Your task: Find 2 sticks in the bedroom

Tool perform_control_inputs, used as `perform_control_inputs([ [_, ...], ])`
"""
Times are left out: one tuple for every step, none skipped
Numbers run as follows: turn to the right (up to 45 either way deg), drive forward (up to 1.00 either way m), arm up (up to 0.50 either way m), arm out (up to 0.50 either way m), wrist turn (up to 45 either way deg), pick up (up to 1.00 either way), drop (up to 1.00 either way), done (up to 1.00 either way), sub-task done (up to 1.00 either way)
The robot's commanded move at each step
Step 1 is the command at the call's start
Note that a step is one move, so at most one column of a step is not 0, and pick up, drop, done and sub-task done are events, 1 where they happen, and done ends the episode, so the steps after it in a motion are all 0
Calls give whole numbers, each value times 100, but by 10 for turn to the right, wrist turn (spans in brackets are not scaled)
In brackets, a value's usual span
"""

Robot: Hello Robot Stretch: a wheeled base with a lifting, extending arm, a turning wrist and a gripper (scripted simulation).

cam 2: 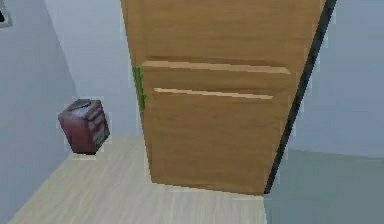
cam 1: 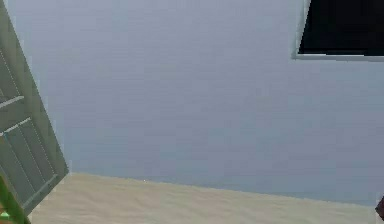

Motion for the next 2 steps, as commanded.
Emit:
perform_control_inputs([
  [0, 35, 0, 0, 0, 0, 0, 0, 0],
  [-330, 0, 0, 0, 0, 0, 0, 0, 0],
])
